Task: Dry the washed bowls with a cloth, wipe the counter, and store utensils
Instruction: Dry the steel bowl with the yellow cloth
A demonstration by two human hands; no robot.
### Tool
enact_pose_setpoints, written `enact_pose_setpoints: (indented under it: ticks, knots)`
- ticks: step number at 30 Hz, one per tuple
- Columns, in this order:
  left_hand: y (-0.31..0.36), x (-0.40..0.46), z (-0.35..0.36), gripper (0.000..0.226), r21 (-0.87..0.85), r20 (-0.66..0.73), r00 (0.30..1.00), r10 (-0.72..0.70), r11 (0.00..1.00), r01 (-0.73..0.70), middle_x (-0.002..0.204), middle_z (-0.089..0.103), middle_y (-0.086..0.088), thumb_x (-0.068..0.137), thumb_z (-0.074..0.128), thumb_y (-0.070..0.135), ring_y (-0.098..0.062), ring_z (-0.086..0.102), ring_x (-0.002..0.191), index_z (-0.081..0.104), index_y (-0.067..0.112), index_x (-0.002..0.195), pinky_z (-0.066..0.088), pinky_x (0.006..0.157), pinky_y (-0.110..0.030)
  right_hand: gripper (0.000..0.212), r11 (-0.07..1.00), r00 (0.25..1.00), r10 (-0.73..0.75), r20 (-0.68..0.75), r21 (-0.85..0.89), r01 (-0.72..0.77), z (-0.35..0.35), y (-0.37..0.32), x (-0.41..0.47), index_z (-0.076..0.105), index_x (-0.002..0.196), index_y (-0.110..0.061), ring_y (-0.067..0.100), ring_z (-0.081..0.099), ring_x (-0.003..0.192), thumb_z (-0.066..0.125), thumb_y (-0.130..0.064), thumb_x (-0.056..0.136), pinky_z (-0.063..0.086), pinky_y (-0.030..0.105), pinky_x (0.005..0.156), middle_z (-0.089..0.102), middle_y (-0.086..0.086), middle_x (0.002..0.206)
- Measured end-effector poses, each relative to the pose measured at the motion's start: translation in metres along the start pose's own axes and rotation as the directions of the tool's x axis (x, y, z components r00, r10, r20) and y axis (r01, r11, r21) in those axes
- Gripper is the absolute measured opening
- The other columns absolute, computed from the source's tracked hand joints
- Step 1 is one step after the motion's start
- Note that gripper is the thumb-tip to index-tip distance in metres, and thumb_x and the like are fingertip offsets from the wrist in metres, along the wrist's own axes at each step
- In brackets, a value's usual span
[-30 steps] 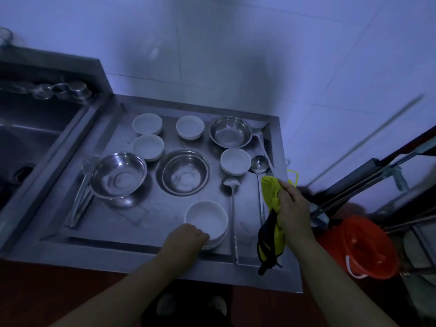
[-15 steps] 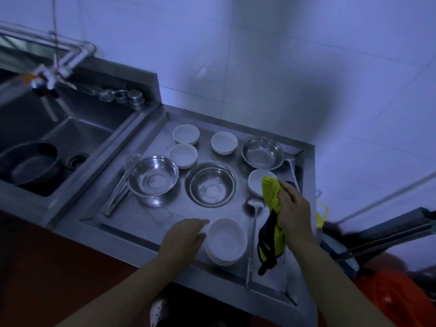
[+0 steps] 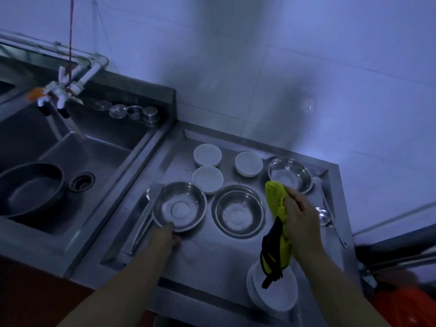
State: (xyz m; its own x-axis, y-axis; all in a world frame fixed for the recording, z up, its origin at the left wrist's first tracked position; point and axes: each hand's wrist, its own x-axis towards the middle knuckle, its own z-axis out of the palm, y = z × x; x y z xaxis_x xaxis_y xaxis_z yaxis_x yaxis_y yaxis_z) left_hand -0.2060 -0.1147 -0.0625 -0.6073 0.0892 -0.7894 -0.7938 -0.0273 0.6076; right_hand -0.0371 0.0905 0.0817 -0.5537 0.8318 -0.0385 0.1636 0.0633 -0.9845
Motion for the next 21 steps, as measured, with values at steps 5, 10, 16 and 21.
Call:
enact_pose_setpoints:
  ticks: [5, 10, 16, 21]
  knots:
    - [0.020, 0.022, -0.006, 0.043, -0.041, 0.089, 0.992, -0.094, 0.994, 0.098, 0.123, 0.056, -0.027, 0.088, 0.049, -0.010, -0.041, 0.057, 0.105, 0.047, -0.005, 0.130, 0.052, 0.079, -0.039, 0.023, 0.999, 0.998, 0.047, -0.038, -0.003, -0.047, 0.055, -0.005, -0.006, 0.070, 0.109, -0.021, 0.003, 0.067, 0.092, 0.053, -0.011, 0.096, 0.052, 0.013, 0.073, 0.073, -0.010, 0.097]
    - [0.031, 0.027, -0.026, 0.037, 0.106, 0.140, 0.976, -0.166, 0.983, 0.152, 0.104, 0.062, -0.026, 0.083, 0.057, -0.012, -0.036, 0.060, 0.079, 0.055, -0.006, 0.120, 0.053, 0.038, -0.027, 0.026, 0.996, 0.989, 0.079, -0.127, -0.034, -0.084, 0.093, -0.004, -0.018, 0.070, 0.108, -0.022, 0.005, 0.066, 0.094, 0.052, -0.008, 0.095, 0.052, 0.019, 0.080, 0.072, -0.005, 0.102]
    - [0.037, 0.018, -0.056, 0.017, 0.317, 0.239, 0.950, -0.199, 0.941, 0.118, 0.056, 0.067, -0.012, 0.079, 0.054, -0.014, -0.023, 0.060, 0.054, 0.062, 0.000, 0.085, 0.051, 0.040, -0.025, 0.033, 0.993, 0.982, 0.070, -0.177, -0.077, -0.085, 0.109, -0.006, -0.029, 0.069, 0.094, -0.038, -0.007, 0.064, 0.084, 0.053, -0.010, 0.094, 0.050, 0.016, 0.075, 0.071, -0.020, 0.090]
    - [0.056, 0.012, -0.074, 0.017, 0.375, 0.311, 0.948, 0.065, 0.908, -0.185, 0.073, 0.068, -0.016, 0.079, 0.055, -0.010, -0.025, 0.066, 0.060, 0.062, 0.005, 0.084, 0.053, 0.047, -0.030, 0.026, 0.993, 0.982, 0.064, -0.176, -0.085, -0.080, 0.113, -0.006, -0.028, 0.070, 0.103, -0.030, 0.000, 0.065, 0.090, 0.055, -0.012, 0.094, 0.051, 0.014, 0.076, 0.072, -0.012, 0.098]
